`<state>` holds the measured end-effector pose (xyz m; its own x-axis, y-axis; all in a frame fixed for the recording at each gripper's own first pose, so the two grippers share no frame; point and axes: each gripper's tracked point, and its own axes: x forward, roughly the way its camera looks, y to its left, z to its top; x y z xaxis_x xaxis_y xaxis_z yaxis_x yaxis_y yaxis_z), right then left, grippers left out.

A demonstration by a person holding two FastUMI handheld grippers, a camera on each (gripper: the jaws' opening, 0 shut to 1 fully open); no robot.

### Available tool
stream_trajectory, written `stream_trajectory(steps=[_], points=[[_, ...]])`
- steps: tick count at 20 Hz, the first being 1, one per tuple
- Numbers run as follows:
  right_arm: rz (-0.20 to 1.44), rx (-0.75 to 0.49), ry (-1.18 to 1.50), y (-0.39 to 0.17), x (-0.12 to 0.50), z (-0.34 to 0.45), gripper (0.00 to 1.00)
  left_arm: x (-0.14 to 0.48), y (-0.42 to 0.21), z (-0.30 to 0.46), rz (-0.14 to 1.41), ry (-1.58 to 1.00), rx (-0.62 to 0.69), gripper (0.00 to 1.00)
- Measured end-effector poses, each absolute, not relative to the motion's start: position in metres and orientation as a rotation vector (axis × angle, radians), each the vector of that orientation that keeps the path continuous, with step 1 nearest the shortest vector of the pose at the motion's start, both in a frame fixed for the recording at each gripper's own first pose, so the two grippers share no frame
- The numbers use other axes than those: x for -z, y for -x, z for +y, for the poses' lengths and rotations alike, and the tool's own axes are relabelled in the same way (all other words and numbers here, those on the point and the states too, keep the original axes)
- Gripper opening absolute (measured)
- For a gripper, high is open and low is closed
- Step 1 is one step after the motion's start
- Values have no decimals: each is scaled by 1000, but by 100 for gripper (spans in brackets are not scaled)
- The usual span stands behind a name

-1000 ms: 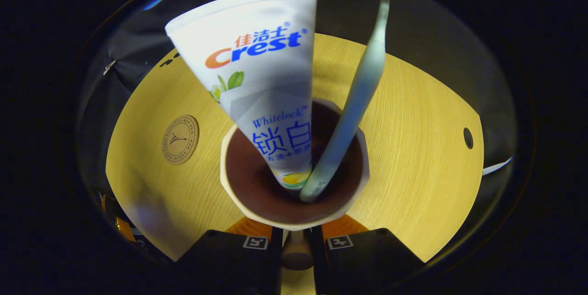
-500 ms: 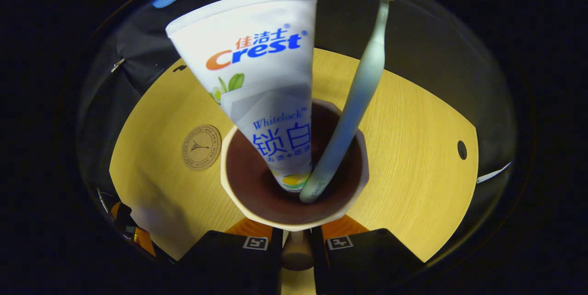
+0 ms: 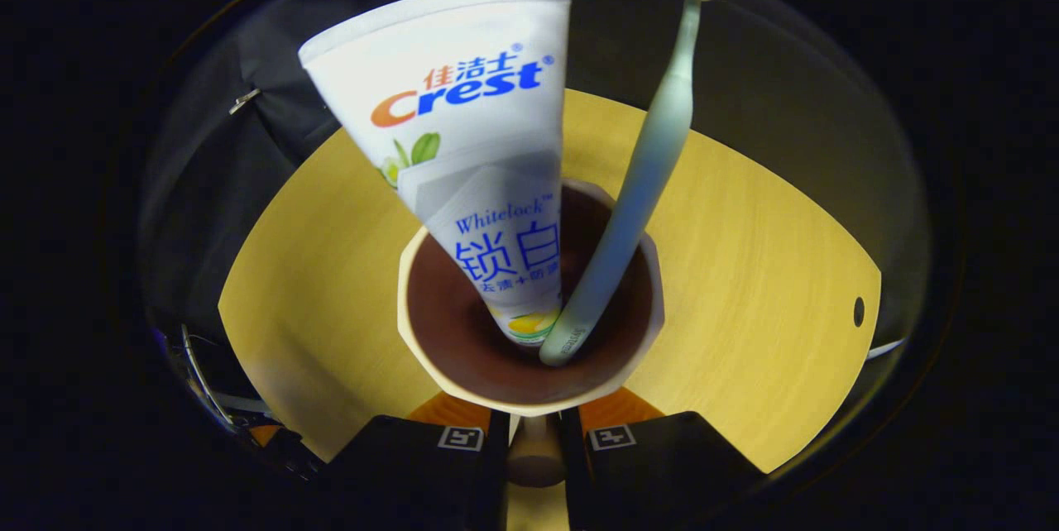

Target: Put the toothbrush and toothpaste on the desktop into the cup, then pick up the cup and place it on the coaster on the desktop.

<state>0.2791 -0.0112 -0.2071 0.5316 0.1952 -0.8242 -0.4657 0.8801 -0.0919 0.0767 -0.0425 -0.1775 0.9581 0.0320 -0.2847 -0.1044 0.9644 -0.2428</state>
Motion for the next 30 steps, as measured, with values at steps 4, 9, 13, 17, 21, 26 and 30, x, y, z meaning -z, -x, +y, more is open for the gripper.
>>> stream_trajectory(steps=[4, 9, 13, 17, 21, 26, 30], points=[[956, -450, 334, -277, 204, -13, 31, 172, -66, -26, 276, 268, -99, 80], [987, -468, 381, -275, 205, -17, 31, 177, -61, 0, 290, 316, -163, 80], [1005, -467, 429, -275, 203, -24, 31, 179, -55, 10, 287, 315, -183, 80], [1031, -457, 441, -271, 204, -25, 31, 182, -50, 13, 292, 290, -186, 80], [1046, -460, 459, -271, 199, -27, 32, 181, -47, 16, 293, 306, -205, 80], [1008, -474, 439, -263, 186, -26, 49, 178, -42, 18, 288, 281, -205, 80], [946, -457, 422, -250, 158, -33, 87, 161, -27, 16, 272, 246, -190, 80]])
